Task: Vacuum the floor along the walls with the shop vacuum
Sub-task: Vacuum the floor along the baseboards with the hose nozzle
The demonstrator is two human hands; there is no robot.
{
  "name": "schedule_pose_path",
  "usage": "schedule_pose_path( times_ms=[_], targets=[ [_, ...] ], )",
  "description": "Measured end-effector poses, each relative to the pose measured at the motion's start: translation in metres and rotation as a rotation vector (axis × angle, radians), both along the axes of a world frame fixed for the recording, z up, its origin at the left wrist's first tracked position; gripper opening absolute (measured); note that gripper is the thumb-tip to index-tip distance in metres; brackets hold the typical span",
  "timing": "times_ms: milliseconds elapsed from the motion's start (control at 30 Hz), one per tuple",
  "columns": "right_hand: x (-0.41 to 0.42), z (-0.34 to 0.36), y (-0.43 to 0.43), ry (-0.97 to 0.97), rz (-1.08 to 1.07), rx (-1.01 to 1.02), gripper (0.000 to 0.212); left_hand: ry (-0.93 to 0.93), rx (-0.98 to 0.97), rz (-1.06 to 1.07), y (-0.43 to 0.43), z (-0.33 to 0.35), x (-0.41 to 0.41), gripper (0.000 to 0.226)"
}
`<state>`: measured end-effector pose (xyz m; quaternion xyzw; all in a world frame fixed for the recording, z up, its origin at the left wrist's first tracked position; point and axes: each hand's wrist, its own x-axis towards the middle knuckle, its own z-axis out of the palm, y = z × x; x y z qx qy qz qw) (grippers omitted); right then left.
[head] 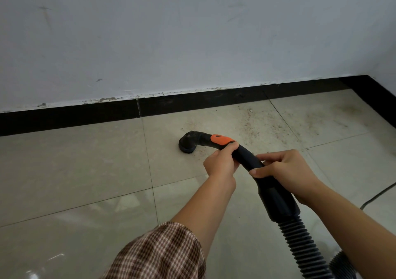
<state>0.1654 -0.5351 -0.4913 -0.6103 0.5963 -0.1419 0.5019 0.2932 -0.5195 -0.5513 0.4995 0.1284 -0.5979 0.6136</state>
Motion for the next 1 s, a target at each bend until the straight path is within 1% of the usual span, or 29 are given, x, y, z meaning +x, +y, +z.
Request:
schedule_pose_path(
  times_ms=[333,633,767,1000],
  targets=[
    [-0.023,0.006,0.015,0.020,-0.031,0.015,0.038,0.019,-0.002,-0.041,0.013,0.005,-0.022,0.013],
    [-0.047,0.017,0.032,0.034,-0.046,0.027,0.034,0.062,0.012,-0.066,0.030,0.012,-0.047,0.016],
    [-0.055,0.018,0.040,0.031,-0.041,0.024,0.030,0.070,0.020,-0.077,0.040,0.015,-0.055,0.013],
    [-0.056,0.016,0.048,0.009,0.046,0.062,0.029,0.039,0.072,0.006,0.060,0.018,-0.054,0.013]
  ],
)
